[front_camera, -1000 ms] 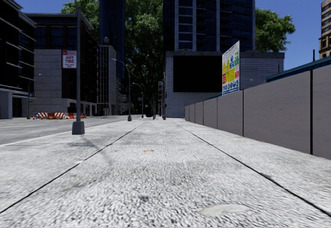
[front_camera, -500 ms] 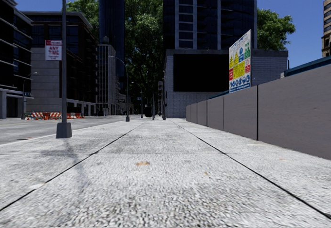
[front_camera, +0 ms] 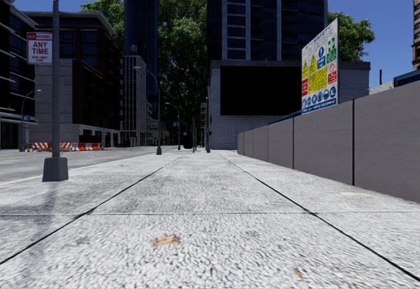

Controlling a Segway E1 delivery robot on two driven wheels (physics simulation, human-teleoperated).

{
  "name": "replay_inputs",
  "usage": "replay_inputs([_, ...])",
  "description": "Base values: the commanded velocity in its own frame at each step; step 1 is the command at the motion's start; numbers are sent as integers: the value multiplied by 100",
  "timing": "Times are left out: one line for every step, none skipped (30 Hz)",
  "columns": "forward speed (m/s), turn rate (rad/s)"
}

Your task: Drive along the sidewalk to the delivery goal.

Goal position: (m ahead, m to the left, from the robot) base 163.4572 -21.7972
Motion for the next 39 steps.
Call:
replay_inputs([200, 0])
replay_inputs([200, 0])
replay_inputs([200, 0])
replay_inputs([200, 0])
replay_inputs([200, 0])
replay_inputs([200, 0])
replay_inputs([200, 0])
replay_inputs([200, 0])
replay_inputs([200, 0])
replay_inputs([200, 0])
replay_inputs([200, 0])
replay_inputs([200, 0])
replay_inputs([200, 0])
replay_inputs([200, 0])
replay_inputs([200, 0])
replay_inputs([200, 0])
replay_inputs([200, 0])
replay_inputs([200, 0])
replay_inputs([200, 0])
replay_inputs([200, 0])
replay_inputs([200, 0])
replay_inputs([200, 0])
replay_inputs([200, 0])
replay_inputs([200, 0])
replay_inputs([200, 0])
replay_inputs([200, 0])
replay_inputs([200, 0])
replay_inputs([200, 0])
replay_inputs([200, 0])
replay_inputs([200, 0])
replay_inputs([200, 0])
replay_inputs([200, 0])
replay_inputs([200, 0])
replay_inputs([200, 0])
replay_inputs([200, 0])
replay_inputs([200, 0])
replay_inputs([200, 0])
replay_inputs([200, 0])
replay_inputs([200, 0])
